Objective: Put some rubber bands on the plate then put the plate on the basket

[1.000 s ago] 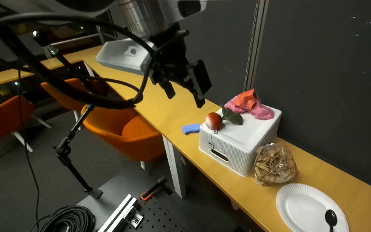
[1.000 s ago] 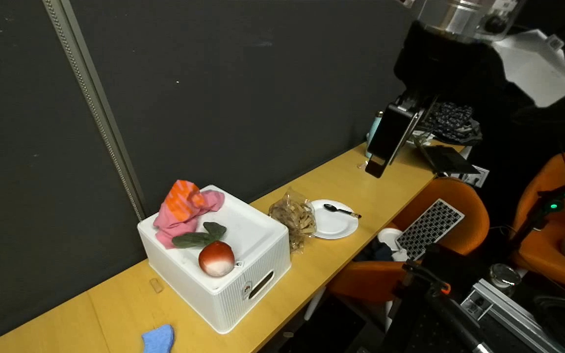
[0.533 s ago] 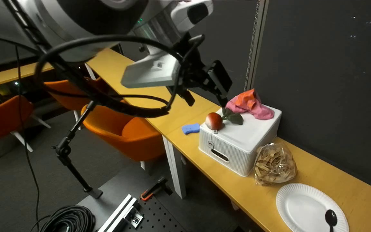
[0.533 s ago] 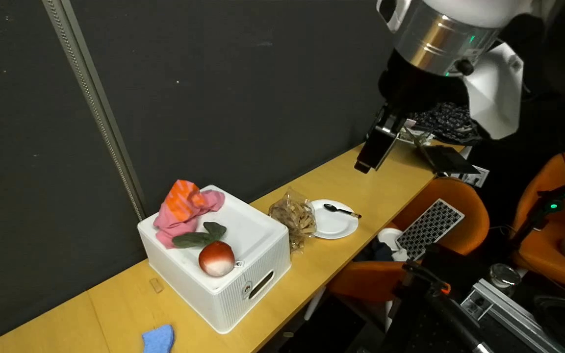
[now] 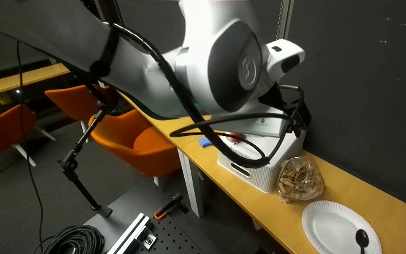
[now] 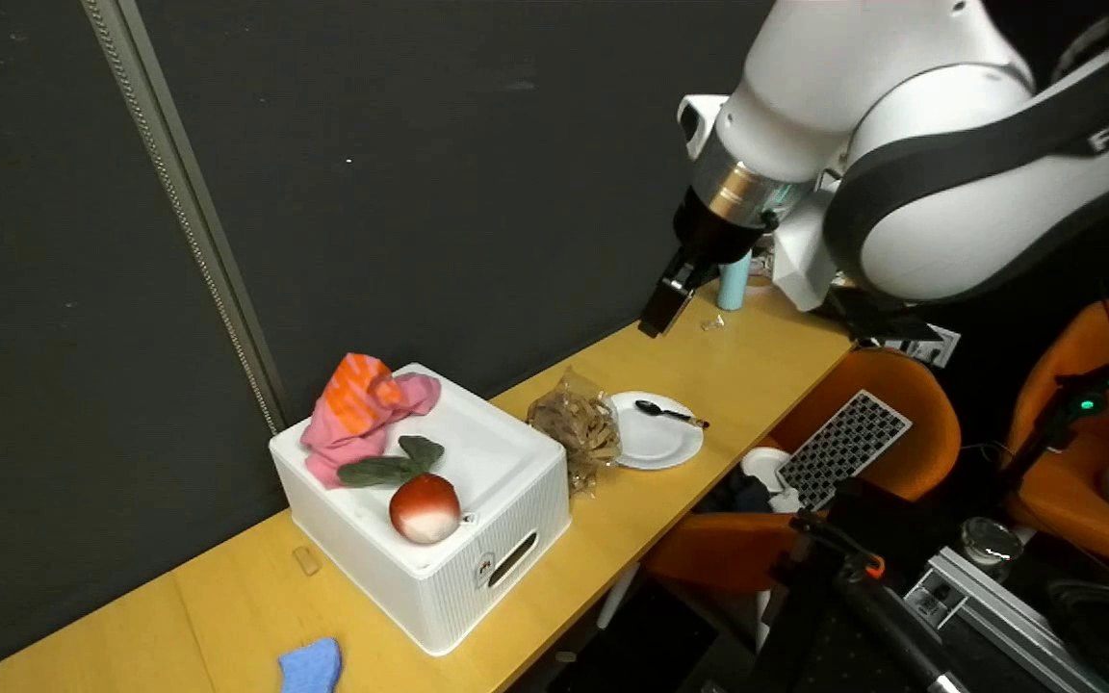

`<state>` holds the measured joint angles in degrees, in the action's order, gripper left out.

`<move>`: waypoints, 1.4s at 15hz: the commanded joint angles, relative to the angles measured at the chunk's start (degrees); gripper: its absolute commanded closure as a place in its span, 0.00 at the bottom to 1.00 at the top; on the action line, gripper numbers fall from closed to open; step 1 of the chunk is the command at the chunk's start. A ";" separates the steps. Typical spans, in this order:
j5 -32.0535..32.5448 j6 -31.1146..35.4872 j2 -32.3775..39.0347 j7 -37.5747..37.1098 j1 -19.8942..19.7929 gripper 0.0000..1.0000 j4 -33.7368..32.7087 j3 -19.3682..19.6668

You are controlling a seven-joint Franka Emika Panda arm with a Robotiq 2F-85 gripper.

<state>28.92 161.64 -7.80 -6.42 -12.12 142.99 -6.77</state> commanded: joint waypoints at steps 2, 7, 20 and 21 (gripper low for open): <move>-1.05 5.82 14.86 -0.08 1.53 0.00 -9.40 -1.42; -2.38 5.42 22.92 -1.64 1.48 0.00 -14.30 -1.48; -13.20 4.71 38.24 -1.31 11.74 0.00 -27.05 14.02; -13.62 5.01 38.89 -1.45 12.59 0.00 -27.57 14.33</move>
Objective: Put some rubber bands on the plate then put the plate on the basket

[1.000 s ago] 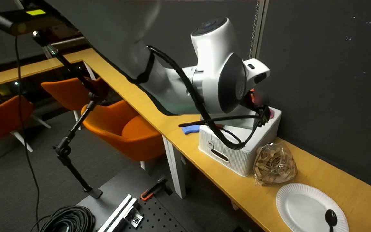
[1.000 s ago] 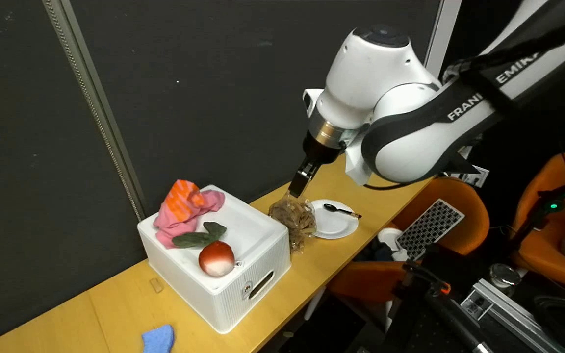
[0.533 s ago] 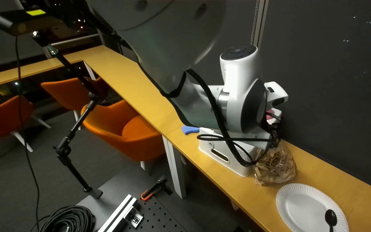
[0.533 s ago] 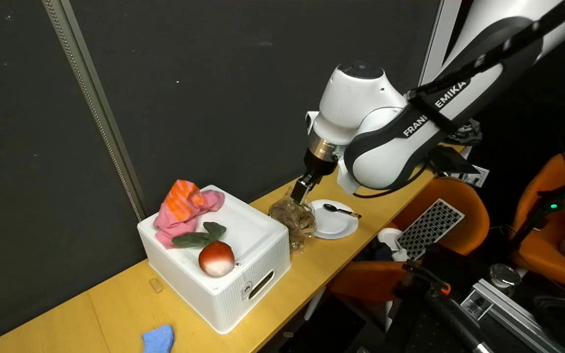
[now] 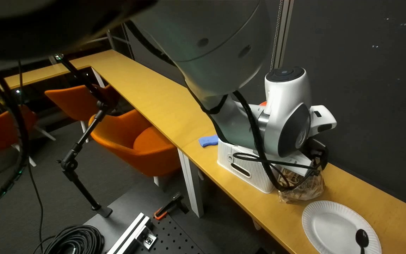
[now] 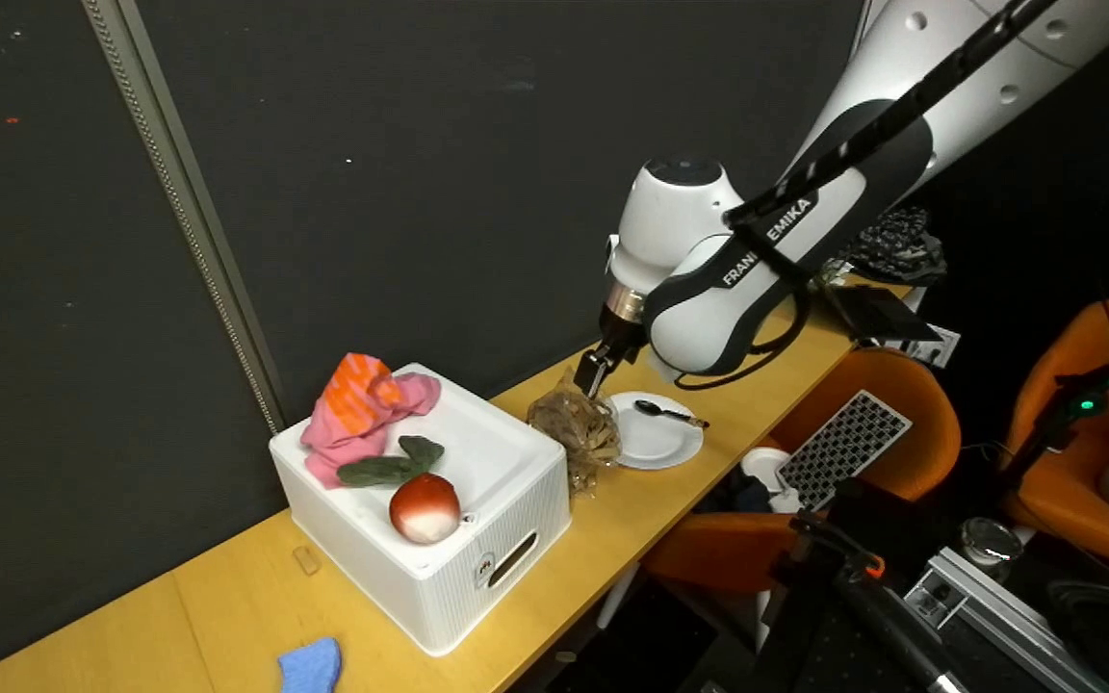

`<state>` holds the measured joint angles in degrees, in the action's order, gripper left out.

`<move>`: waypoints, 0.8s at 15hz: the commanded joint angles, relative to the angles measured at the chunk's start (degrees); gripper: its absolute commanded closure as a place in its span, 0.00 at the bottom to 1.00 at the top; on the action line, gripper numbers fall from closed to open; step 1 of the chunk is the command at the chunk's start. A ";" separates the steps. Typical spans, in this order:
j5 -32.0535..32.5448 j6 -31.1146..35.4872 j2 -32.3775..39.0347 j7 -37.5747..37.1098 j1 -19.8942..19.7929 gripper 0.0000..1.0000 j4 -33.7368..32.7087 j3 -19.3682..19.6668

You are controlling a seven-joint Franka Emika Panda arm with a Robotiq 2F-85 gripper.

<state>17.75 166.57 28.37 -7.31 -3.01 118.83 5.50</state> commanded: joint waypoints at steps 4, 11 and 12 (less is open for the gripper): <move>-3.66 0.30 5.79 -1.19 6.48 0.00 -5.33 2.88; -6.15 -3.15 5.63 -0.38 6.71 0.00 -4.24 3.15; -5.42 -3.40 5.74 -0.92 7.57 0.00 -4.34 4.62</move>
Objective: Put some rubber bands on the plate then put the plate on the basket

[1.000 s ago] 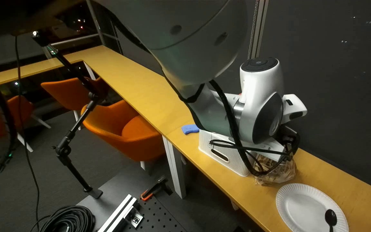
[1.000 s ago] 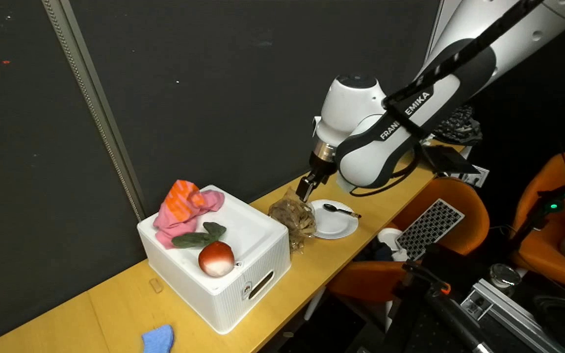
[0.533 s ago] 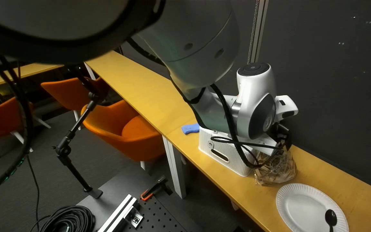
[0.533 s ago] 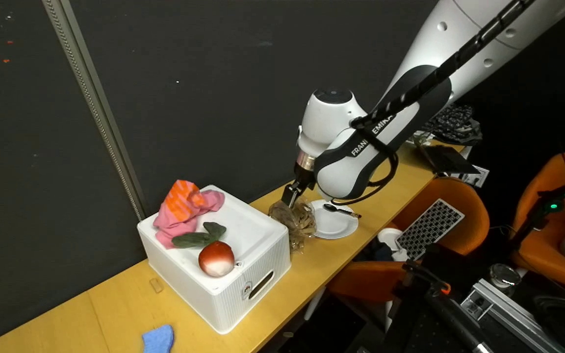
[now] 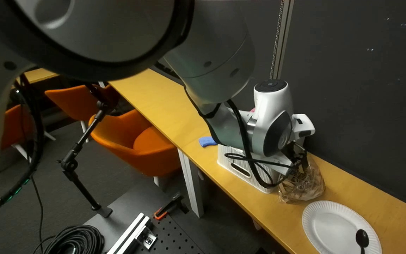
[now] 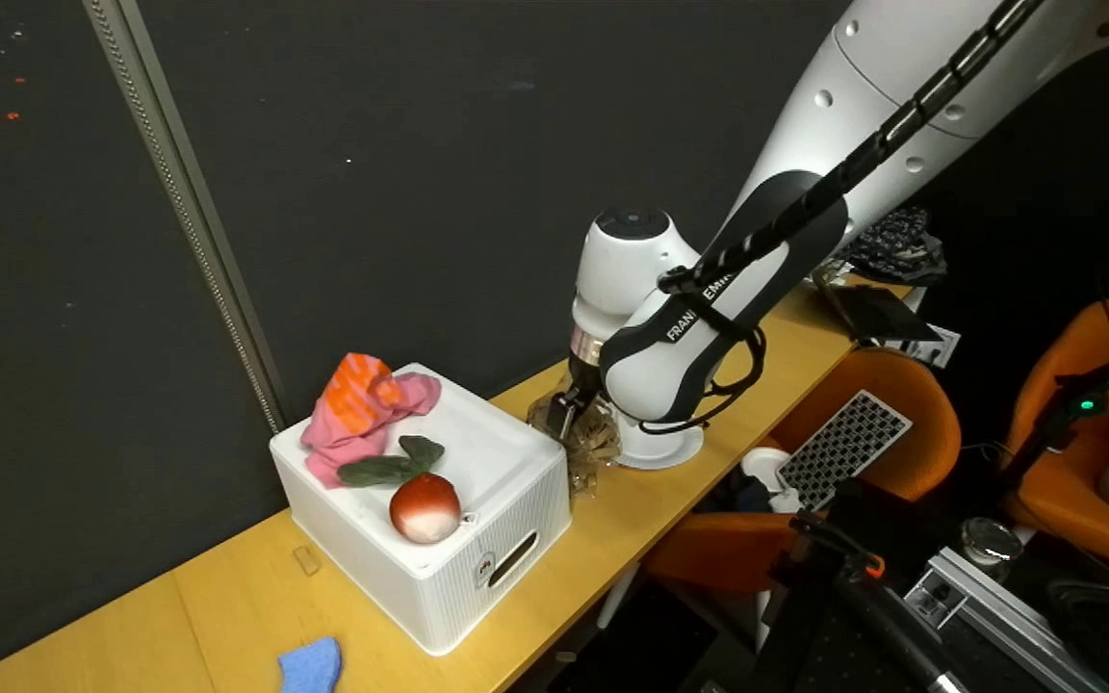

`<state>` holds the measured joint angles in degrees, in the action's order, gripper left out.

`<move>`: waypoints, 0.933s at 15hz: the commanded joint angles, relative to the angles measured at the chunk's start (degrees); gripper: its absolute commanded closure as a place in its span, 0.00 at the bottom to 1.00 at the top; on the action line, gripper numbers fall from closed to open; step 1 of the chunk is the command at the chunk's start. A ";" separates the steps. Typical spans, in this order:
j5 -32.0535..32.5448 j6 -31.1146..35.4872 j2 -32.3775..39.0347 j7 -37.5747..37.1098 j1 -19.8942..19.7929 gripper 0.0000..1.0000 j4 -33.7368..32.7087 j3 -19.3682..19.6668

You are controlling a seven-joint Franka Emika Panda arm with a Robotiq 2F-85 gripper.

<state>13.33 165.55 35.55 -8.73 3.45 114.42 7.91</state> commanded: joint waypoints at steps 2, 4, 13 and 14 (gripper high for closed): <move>1.69 -3.20 -3.15 -1.40 4.69 0.00 2.04 5.96; -0.38 -1.53 -0.59 0.65 1.81 0.00 0.08 3.54; -1.69 -1.29 -0.38 0.99 0.89 0.32 -0.74 2.62; -1.86 -1.50 -0.50 0.94 0.76 0.42 -0.91 2.62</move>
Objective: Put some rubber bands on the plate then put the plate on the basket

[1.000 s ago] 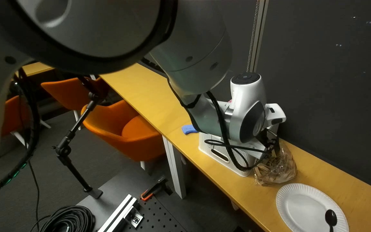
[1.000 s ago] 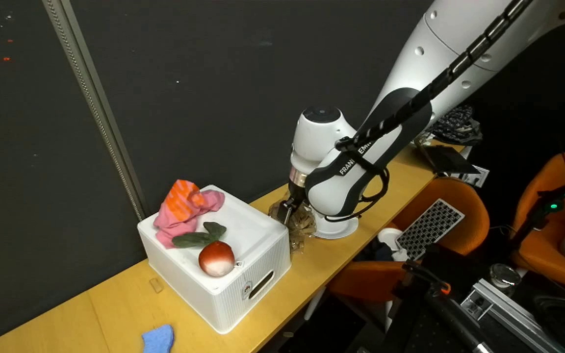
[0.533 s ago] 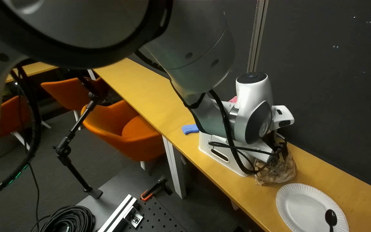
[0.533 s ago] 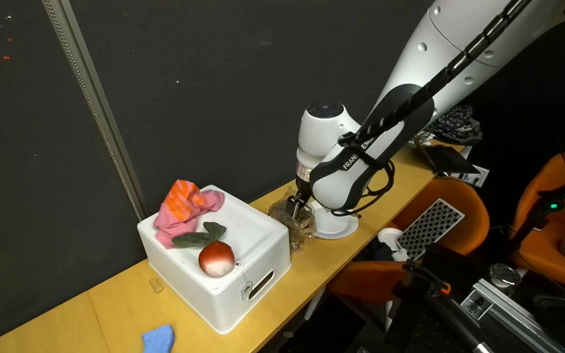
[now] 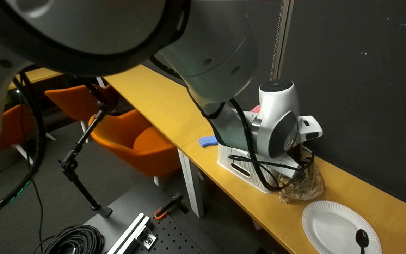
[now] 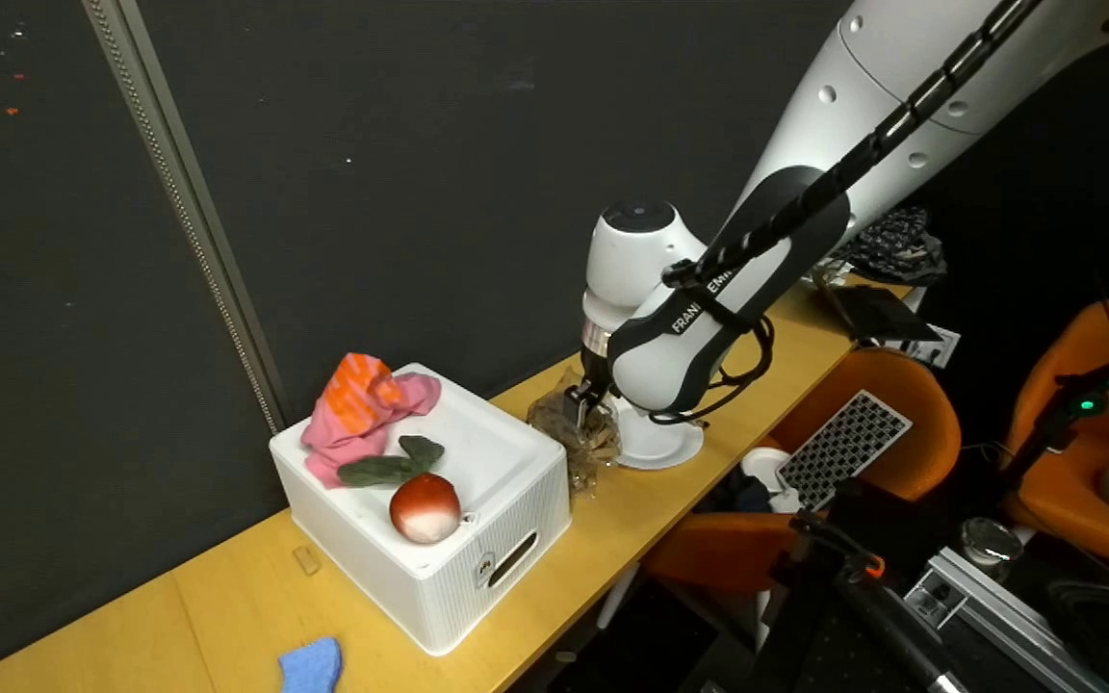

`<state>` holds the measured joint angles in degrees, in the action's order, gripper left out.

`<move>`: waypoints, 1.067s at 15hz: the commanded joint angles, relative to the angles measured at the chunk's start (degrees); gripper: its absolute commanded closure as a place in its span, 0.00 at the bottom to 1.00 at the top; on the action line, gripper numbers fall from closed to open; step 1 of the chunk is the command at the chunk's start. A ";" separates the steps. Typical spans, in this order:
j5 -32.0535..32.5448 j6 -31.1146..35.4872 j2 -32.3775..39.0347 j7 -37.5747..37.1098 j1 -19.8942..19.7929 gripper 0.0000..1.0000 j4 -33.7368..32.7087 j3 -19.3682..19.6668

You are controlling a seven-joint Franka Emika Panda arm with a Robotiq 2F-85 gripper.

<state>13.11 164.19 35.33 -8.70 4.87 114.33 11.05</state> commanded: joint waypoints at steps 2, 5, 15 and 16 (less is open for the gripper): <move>-1.76 -0.50 -0.29 1.19 -0.97 0.58 -1.29 -0.68; -2.41 -0.50 2.30 1.66 -2.16 0.80 -4.09 -1.33; -3.64 -0.11 12.11 3.25 -4.17 1.00 -14.37 -3.16; -3.61 0.08 12.50 3.39 -4.24 1.00 -14.78 -3.21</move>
<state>11.45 164.15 45.74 -7.83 1.71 102.69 9.15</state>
